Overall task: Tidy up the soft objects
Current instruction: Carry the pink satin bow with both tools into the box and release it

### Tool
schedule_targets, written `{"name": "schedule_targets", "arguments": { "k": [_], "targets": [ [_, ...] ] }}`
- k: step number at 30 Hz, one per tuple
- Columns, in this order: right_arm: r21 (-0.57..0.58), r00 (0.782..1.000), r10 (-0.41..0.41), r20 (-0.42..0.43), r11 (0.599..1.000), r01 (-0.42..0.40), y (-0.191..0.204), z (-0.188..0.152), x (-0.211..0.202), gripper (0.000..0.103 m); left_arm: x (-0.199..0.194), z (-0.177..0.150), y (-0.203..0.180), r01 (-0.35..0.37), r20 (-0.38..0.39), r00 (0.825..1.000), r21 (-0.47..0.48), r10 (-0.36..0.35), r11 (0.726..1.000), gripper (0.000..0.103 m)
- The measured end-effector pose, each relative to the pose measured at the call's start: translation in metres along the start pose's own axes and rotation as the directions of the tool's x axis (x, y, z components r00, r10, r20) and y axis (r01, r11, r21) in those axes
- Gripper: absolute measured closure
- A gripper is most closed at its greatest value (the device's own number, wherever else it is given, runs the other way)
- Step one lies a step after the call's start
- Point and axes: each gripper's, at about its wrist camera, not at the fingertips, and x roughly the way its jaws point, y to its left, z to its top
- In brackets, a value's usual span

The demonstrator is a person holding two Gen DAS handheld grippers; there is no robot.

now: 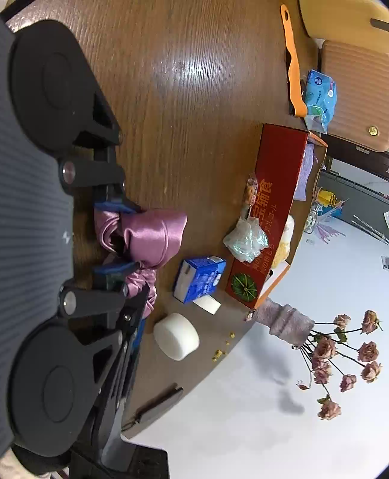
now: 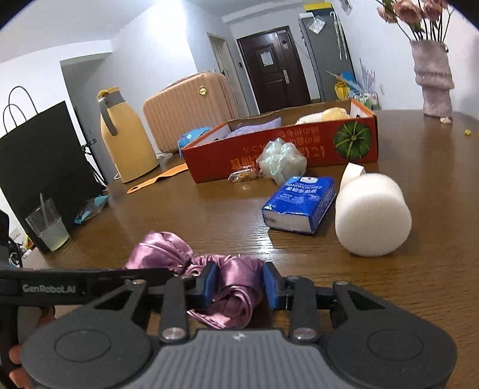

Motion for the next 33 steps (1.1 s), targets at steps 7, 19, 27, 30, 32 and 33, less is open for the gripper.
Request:
{"name": "schedule_targets", "arguments": {
  "k": [7, 19, 27, 30, 32, 33],
  "targets": [
    [-0.058, 0.998, 0.008, 0.063, 0.998, -0.005, 0.011, 0.034, -0.003, 0.092, -0.002, 0.038, -0.004, 0.060, 0.080, 0.995, 0.021, -0.061, 0.998, 0.077],
    [-0.201, 0.999, -0.052, 0.009, 0.978, 0.053, -0.045, 0.239, 0.126, 0.092, 0.141, 0.225, 0.011, -0.004, 0.041, 0.999, 0.091, 0.001, 0.996, 0.076],
    [-0.167, 0.959, -0.083, -0.270, 0.985, 0.039, -0.073, 0.232, 0.209, 0.091, 0.187, 0.210, 0.025, -0.080, -0.081, 0.992, 0.174, 0.095, 0.981, 0.065],
    [-0.180, 0.951, -0.083, -0.298, 0.983, 0.030, -0.075, 0.223, 0.213, 0.085, 0.178, 0.210, 0.028, -0.086, -0.061, 0.993, 0.193, 0.100, 0.977, 0.050],
    [-0.177, 0.955, -0.072, -0.288, 0.984, 0.021, -0.072, 0.223, 0.210, 0.081, 0.169, 0.214, 0.028, -0.102, -0.037, 0.993, 0.195, 0.111, 0.976, 0.049],
    [-0.179, 0.958, -0.074, -0.278, 0.983, 0.024, -0.071, 0.225, 0.206, 0.077, 0.163, 0.217, 0.027, -0.113, -0.021, 0.993, 0.193, 0.119, 0.975, 0.049]
  ]
}}
